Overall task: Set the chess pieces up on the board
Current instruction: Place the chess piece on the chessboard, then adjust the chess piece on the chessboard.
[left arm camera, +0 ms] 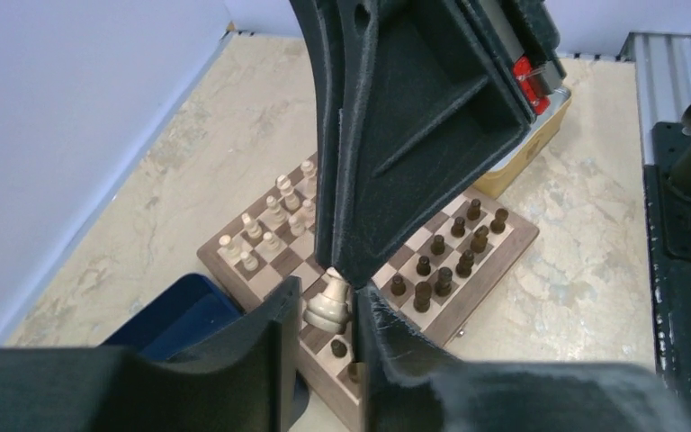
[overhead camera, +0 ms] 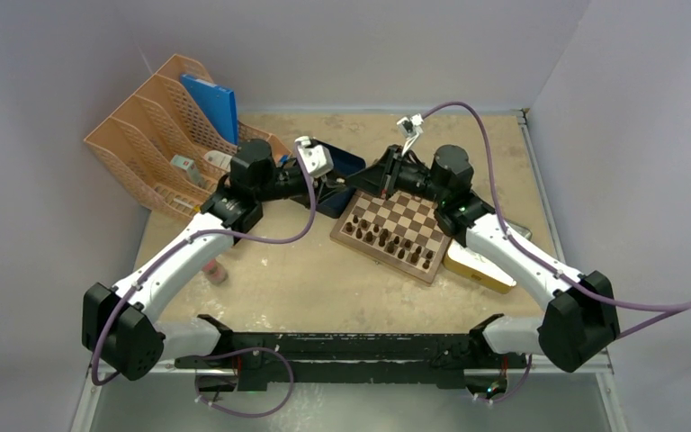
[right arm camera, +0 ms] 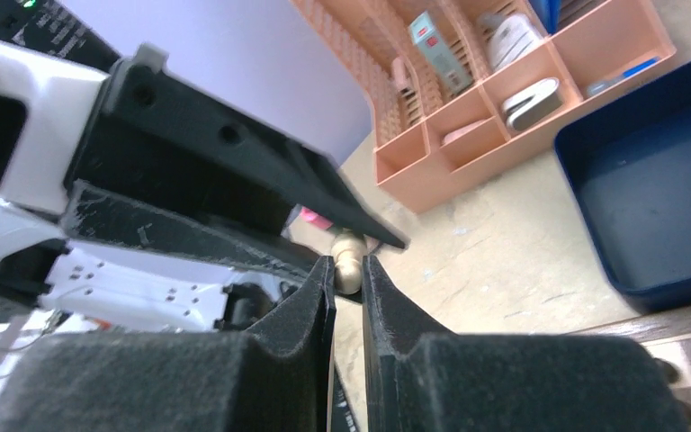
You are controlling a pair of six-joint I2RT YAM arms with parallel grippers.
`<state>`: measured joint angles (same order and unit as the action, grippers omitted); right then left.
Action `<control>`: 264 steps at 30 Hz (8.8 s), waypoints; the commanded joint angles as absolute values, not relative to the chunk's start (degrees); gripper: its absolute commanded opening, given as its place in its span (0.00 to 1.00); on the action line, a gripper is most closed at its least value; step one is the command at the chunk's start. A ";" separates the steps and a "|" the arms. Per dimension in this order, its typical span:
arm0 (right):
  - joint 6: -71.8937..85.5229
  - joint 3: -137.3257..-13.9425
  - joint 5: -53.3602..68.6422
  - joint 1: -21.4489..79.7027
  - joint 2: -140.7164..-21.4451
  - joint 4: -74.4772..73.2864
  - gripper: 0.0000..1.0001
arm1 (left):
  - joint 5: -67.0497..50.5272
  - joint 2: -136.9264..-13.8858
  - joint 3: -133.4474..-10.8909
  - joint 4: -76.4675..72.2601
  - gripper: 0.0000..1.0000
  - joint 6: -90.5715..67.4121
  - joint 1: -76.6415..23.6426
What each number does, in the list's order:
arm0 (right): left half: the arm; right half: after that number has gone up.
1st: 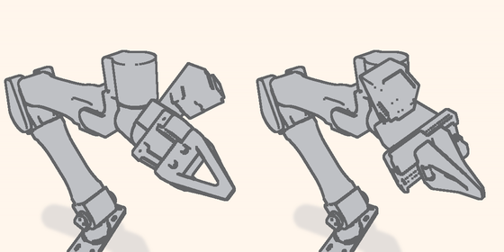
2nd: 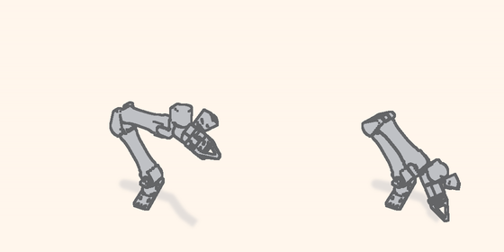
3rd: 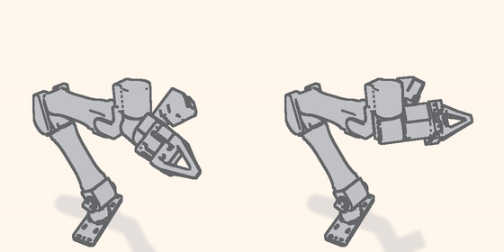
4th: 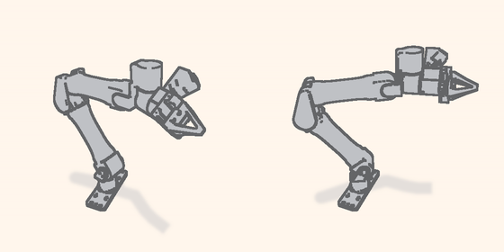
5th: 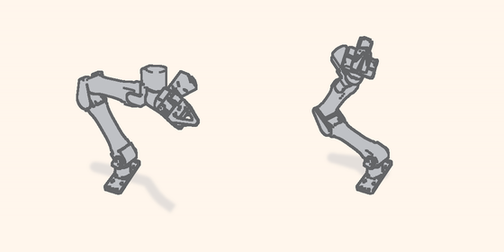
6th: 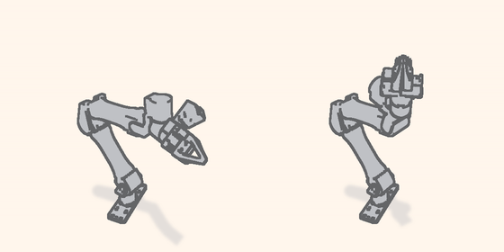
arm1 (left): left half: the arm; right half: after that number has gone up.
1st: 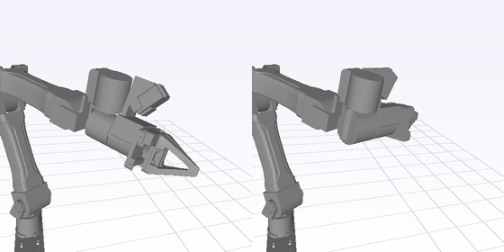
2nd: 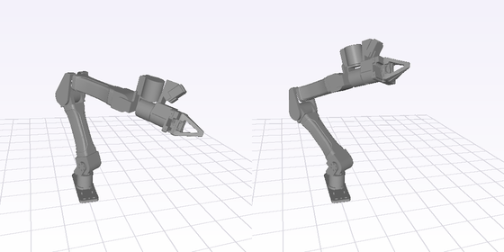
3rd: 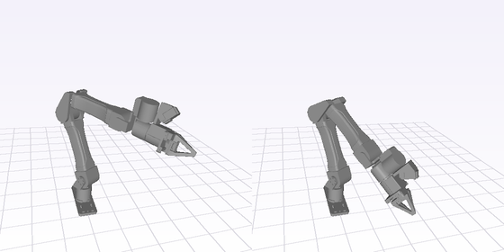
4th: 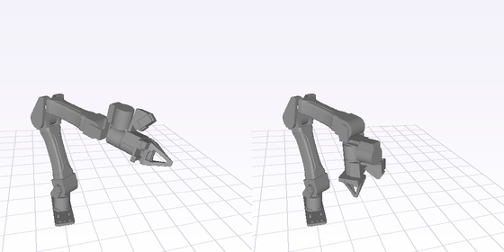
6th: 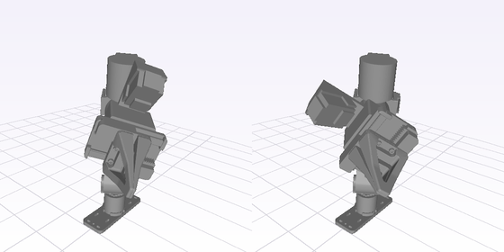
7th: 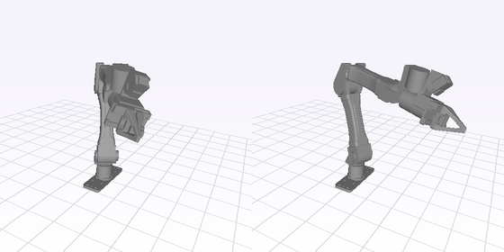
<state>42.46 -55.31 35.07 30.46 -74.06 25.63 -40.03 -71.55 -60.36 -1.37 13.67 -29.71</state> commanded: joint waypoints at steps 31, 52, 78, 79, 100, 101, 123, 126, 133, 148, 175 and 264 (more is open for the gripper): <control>30.28 -83.40 -15.59 18.16 -87.62 -38.46 0.11 | -11.60 -66.31 -65.95 33.90 0.70 -10.30 -29.94; 28.17 -74.94 -13.18 12.31 -94.27 -33.25 0.11 | -9.03 -66.23 -68.06 37.44 0.70 -8.00 -29.94; 26.77 -74.18 -16.34 11.44 -99.53 -27.92 0.12 | -8.63 -66.23 -70.03 38.09 0.70 -7.47 -29.90; 26.77 -74.18 -16.29 11.45 -99.57 -27.87 0.12 | -8.64 -66.14 -69.97 38.14 0.70 -7.47 -29.97; 26.77 -72.08 -15.65 11.40 -100.99 -26.23 0.12 | -7.87 -65.39 -69.86 38.50 0.69 -8.00 -29.97; 26.77 -72.03 -15.57 11.38 -101.05 -26.20 0.12 | -7.83 -65.39 -69.79 38.50 0.69 -8.04 -29.96; 26.77 -72.77 -15.91 11.34 -101.87 -26.39 0.12 | -6.72 -65.48 -69.78 38.54 0.69 -7.57 -29.92; 26.77 -73.76 -15.82 11.41 -101.65 -26.73 0.12 | -6.77 -65.61 -69.87 38.58 0.69 -7.48 -29.95; 26.77 -75.56 -16.14 11.34 -101.51 -27.48 0.12 | -7.05 -65.65 -69.79 38.54 0.69 -7.47 -29.93; 26.77 -74.44 -15.47 11.34 -101.42 -27.60 0.12 | -7.21 -65.13 -69.57 38.85 0.69 -7.38 -29.93; 25.44 -74.59 -14.68 11.35 -101.86 -27.16 0.42 | -6.83 -65.33 -69.77 38.76 0.69 -7.25 -29.95; 22.67 -81.24 -9.68 27.20 -89.55 -23.49 0.33 | -2.51 -66.19 -74.70 42.73 0.69 -21.02 -29.97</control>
<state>20.69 -78.85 -13.78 27.27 -95.42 -21.21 0.30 -65.01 -69.60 42.22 -14.06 -29.82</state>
